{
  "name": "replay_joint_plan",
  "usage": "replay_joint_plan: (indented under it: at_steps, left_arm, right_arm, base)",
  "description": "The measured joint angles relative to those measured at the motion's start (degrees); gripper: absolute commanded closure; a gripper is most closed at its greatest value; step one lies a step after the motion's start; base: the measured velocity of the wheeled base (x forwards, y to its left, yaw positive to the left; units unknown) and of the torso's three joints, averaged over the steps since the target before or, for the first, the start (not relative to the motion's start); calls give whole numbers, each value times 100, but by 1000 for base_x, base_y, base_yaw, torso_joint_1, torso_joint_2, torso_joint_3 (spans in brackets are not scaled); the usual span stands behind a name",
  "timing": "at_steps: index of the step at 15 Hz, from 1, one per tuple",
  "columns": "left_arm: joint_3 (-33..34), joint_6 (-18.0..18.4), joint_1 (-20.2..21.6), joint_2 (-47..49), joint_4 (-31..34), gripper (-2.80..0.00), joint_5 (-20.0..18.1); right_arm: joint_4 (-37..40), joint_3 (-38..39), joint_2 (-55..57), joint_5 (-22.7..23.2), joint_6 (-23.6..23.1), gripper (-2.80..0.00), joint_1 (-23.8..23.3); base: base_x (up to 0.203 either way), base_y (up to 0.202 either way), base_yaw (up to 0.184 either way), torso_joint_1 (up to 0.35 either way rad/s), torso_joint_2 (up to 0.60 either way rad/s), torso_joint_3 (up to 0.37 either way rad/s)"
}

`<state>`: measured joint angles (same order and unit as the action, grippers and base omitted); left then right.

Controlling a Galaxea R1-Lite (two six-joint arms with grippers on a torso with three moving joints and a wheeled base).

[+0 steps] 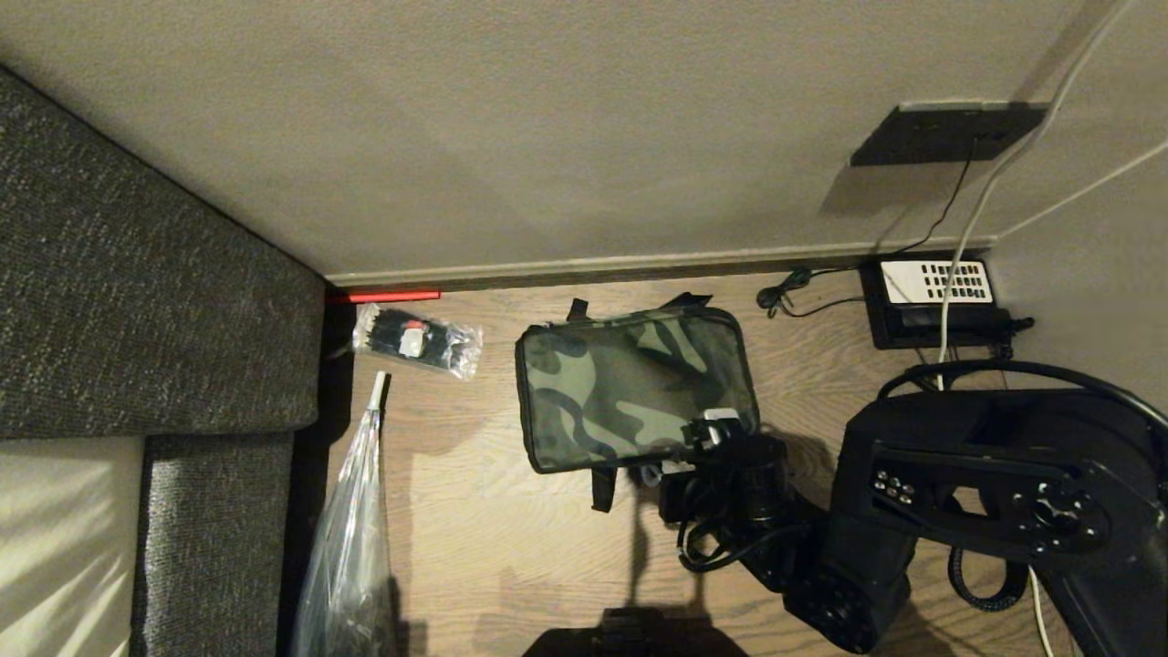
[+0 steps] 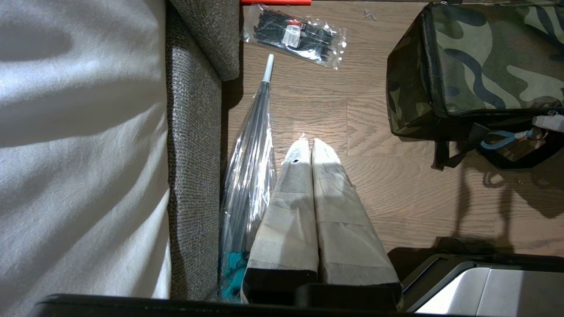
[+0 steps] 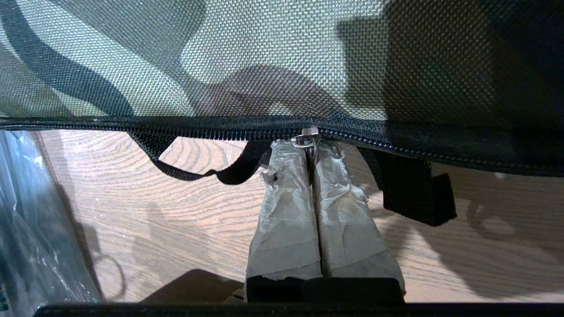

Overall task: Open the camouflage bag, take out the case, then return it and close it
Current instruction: Open the top of the storage box

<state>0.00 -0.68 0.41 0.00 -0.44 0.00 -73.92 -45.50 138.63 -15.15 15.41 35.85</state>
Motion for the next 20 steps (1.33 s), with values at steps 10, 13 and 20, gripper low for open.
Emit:
replay_joint_plan:
  at_steps: [10, 13, 20]
  left_arm:
    - [0, -1, 0, 0, 0, 0, 0]
    - [0, -1, 0, 0, 0, 0, 0]
    - [0, 2, 0, 0, 0, 0, 0]
  right_arm:
    - [767, 509, -468, -2, -203, 0, -2]
    - [767, 537, -489, -153, -211, 0, -2]
    - [883, 539, -582, -149, -503, 0, -301]
  base:
    - [0, 0, 0, 0, 0, 0]
    - [0, 0, 0, 0, 0, 0]
    - [0, 0, 0, 0, 0, 0]
